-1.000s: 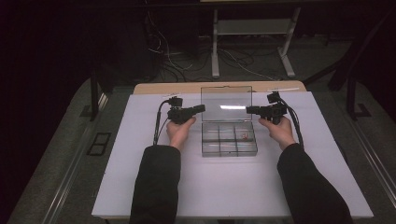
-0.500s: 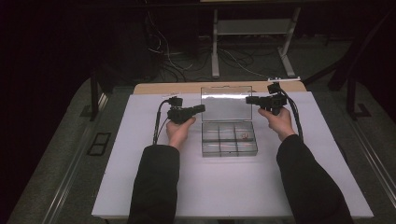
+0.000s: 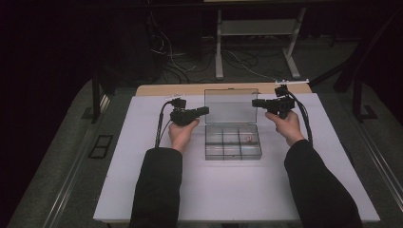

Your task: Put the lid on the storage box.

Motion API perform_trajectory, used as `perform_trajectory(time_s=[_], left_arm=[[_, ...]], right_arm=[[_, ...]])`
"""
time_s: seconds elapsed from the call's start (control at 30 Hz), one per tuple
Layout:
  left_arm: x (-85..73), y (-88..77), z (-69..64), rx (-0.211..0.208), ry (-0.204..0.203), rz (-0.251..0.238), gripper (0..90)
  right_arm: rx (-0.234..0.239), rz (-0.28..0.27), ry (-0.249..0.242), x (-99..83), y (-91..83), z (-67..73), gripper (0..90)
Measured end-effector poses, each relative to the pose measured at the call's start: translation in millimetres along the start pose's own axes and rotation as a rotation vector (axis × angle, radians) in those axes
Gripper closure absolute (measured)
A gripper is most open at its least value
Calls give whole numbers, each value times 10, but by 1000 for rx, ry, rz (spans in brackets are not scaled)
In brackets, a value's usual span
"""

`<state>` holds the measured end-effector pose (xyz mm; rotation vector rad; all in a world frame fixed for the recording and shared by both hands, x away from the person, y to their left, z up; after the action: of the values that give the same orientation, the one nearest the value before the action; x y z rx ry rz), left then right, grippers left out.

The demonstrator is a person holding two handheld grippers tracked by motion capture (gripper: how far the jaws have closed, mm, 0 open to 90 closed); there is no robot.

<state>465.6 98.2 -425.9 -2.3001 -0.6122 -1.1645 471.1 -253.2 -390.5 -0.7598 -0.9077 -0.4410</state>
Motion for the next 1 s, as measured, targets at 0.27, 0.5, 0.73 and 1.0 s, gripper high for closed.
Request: perform_trajectory(time_s=[0.27, 0.5, 0.73, 1.0], left_arm=[[116, -116, -33, -7, -40, -66, 675], [206, -180, -11, -3, -61, -114, 629], [392, -242, -135, -11, -44, -135, 640], [658, -217, -334, 10, -7, -139, 685]], right_arm=[[-2, -12, -21, -45, -76, 40, 782], [0, -29, -66, -80, -152, 105, 783], [4, -54, -109, -132, -222, 154, 783], [10, -69, -132, -180, -289, 200, 783]])
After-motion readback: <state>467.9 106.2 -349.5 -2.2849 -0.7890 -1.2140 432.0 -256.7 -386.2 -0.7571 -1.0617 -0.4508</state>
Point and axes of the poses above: each handheld gripper's, and its own axes: y roughly forward along the jaws, x roughly out of its top, z roughly to its left, the point moved 1 cm from there along y, roughly forward along the jaws, and after that the axes turned 8 degrees about -z, right-handed, at the moved point
